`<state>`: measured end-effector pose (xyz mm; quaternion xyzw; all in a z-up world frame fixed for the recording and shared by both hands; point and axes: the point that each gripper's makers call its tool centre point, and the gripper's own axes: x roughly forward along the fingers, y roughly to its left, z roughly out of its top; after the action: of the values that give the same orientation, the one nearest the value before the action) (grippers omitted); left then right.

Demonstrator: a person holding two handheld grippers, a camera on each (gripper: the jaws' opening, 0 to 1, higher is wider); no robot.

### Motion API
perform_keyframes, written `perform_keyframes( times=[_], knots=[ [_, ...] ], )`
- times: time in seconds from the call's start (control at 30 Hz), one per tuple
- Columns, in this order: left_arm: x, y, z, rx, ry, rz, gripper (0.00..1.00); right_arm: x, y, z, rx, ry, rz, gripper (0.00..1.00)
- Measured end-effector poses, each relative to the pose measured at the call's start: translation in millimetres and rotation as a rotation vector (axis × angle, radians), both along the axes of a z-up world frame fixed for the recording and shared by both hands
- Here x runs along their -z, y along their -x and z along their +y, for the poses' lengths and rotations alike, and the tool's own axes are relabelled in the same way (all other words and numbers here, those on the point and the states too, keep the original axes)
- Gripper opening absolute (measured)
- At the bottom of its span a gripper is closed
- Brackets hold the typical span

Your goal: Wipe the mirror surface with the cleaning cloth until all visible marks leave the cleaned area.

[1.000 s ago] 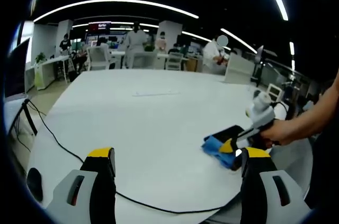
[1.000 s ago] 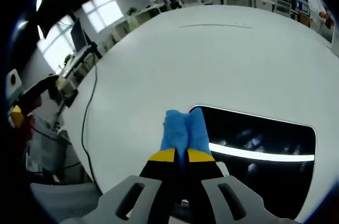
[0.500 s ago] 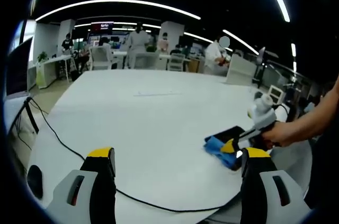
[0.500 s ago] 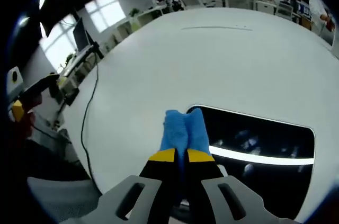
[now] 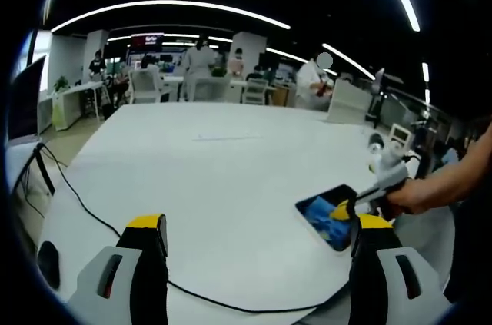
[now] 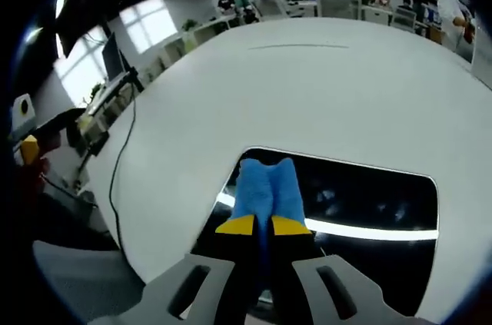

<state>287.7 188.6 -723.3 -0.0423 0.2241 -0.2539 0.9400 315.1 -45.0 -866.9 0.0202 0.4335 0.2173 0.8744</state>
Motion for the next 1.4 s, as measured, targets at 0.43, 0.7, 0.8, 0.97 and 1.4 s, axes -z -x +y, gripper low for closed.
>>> perform_keyframes(
  times=[0.43, 0.7, 0.8, 0.97, 1.4],
  knots=[
    [4.4, 1.6, -9.9, 0.016, 0.0, 0.007, 1.0, -0.1, 2.0, -25.6, 0.04, -0.005, 0.001, 0.0],
    [2.7, 1.7, -11.6, 0.016, -0.002, 0.005, 1.0, 0.6, 3.7, -46.2, 0.057, 0.012, 0.001, 0.0],
    [1.1, 1.7, -14.4, 0.015, -0.005, 0.005, 1.0, 0.1, 4.2, -53.5, 0.054, 0.023, 0.006, 0.0],
    [-2.0, 2.6, -22.3, 0.009, -0.007, 0.002, 1.0, 0.7, 5.3, -69.8, 0.054, 0.039, 0.015, 0.0],
    [-4.4, 12.4, -30.8, 0.01, -0.04, -0.009, 1.0, 0.1, 6.7, -114.4, 0.059, 0.057, 0.034, 0.0]
  ],
)
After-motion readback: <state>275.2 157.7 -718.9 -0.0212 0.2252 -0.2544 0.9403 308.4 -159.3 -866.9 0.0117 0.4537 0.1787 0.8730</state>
